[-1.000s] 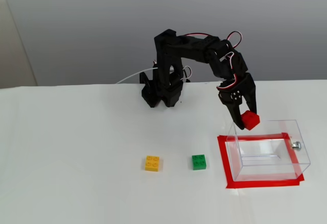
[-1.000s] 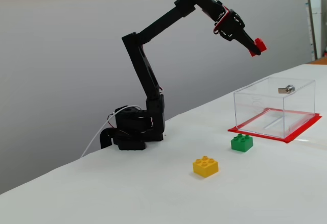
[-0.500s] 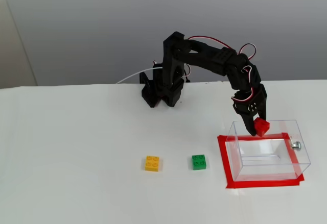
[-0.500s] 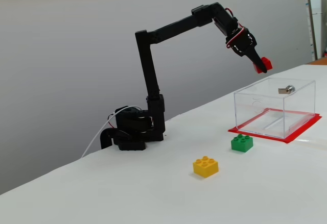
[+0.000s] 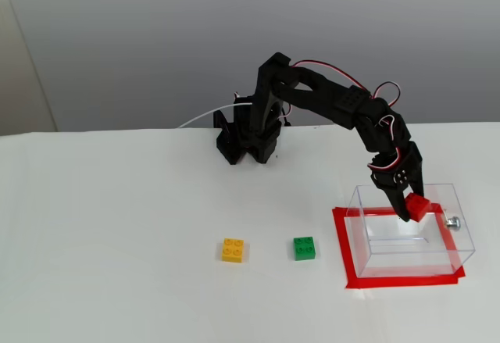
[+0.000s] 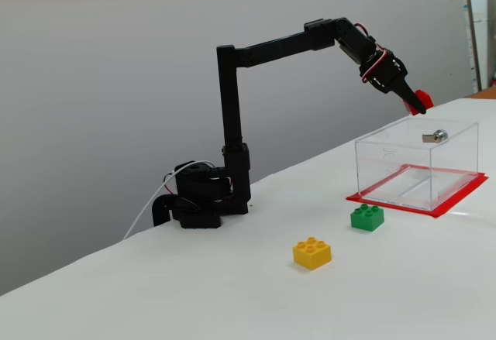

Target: Pick the red lego brick and place it into the transparent box

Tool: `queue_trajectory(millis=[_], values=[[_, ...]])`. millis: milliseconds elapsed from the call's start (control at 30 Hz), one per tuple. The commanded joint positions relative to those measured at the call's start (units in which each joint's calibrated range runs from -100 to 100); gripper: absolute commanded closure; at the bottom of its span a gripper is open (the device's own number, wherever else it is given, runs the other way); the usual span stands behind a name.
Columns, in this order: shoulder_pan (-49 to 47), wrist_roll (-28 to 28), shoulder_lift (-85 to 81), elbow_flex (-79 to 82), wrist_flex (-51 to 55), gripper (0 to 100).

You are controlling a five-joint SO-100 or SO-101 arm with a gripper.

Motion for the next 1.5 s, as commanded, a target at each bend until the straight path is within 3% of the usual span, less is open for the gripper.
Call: queue_trajectory(millis=[0, 567, 800, 1067, 1167, 1333, 1467], values=[[-0.5, 0.1, -0.4, -0.8, -0.8, 86], [-2.5, -0.3, 0.9, -0.7, -0.2, 86], [-2.5, -0.3, 0.9, -0.8, -0.8, 63], [-2.5, -0.4, 0.3, -0.8, -0.9, 61], [-2.0, -0.4, 0.0, -0.8, -0.9, 65], [-1.3, 0.0, -0.2, -0.8, -0.4, 83], [-0.3, 0.2, -2.4, -0.8, 0.0, 91]])
